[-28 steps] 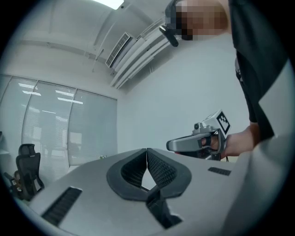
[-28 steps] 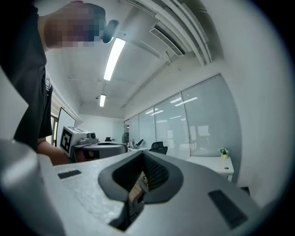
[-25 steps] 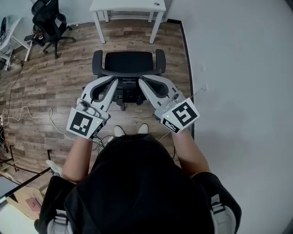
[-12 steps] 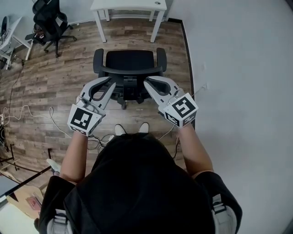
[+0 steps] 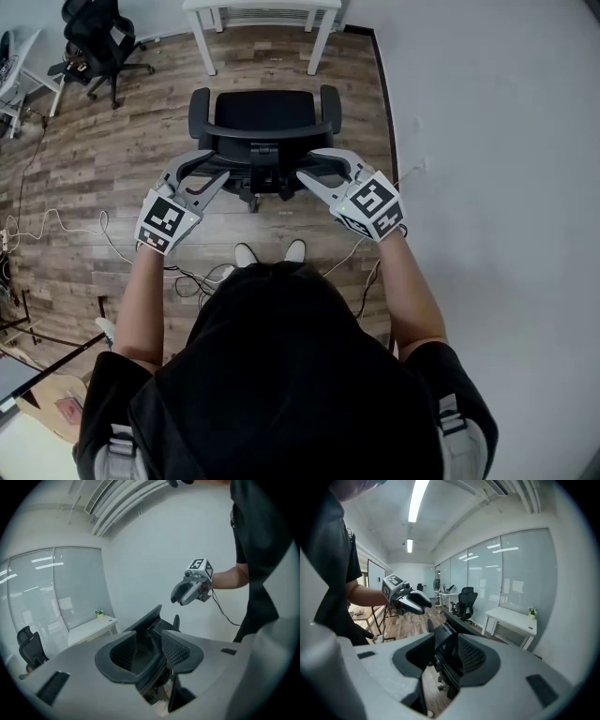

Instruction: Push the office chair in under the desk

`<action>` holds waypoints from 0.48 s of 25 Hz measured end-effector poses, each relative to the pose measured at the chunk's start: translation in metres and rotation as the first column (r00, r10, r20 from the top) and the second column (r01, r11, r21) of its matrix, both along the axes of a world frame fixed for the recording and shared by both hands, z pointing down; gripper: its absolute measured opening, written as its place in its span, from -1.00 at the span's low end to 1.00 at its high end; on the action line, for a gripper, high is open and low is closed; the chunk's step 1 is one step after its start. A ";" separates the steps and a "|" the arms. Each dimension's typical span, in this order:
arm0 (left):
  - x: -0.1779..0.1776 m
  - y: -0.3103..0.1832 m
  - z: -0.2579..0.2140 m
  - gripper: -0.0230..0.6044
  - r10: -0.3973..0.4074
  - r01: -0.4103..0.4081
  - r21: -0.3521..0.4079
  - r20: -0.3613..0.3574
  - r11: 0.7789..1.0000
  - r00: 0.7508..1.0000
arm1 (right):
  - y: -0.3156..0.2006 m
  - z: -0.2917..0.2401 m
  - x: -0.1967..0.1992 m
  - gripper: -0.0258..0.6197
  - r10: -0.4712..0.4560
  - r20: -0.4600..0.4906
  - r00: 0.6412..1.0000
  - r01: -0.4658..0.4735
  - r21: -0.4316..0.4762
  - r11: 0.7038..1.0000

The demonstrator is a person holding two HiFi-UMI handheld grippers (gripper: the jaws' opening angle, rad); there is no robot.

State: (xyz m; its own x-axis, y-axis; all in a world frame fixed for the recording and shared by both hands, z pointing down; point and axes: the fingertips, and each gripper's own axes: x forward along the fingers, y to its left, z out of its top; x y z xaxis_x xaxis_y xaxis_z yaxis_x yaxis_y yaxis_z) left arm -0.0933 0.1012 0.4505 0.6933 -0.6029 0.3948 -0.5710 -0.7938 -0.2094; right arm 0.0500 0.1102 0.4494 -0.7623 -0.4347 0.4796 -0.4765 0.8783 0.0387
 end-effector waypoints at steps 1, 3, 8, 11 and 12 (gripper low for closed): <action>0.000 -0.001 0.008 -0.39 0.010 -0.010 -0.012 0.028 1.000 1.000 | 0.001 0.007 0.000 -0.45 -0.021 -0.023 1.000 0.021 -0.014 1.000; 0.000 -0.003 0.023 -0.33 0.032 -0.030 -0.031 0.085 0.999 0.996 | 0.002 0.022 0.000 -0.33 -0.061 -0.070 0.996 0.058 -0.039 0.998; -0.001 0.002 0.071 -0.19 0.134 -0.109 -0.107 0.263 0.988 0.955 | 0.001 0.055 0.003 -0.21 -0.134 -0.208 0.969 0.119 -0.080 0.990; -0.003 0.002 0.096 -0.19 0.193 -0.154 -0.130 0.383 0.980 0.903 | -0.003 0.075 0.007 -0.21 -0.172 -0.314 0.934 0.147 -0.102 0.984; -0.005 0.002 0.103 -0.19 0.208 -0.166 -0.136 0.418 0.977 0.884 | -0.004 0.083 0.009 -0.21 -0.188 -0.354 0.916 0.159 -0.110 0.981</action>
State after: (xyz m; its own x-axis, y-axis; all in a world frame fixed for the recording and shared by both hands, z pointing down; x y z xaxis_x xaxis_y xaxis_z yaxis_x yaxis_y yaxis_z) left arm -0.0984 0.1029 0.5538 0.5405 -0.4244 0.7265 -0.2819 -0.9049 -0.3188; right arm 0.0593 0.1062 0.5323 -0.5906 -0.2621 0.7632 -0.2829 0.9530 0.1084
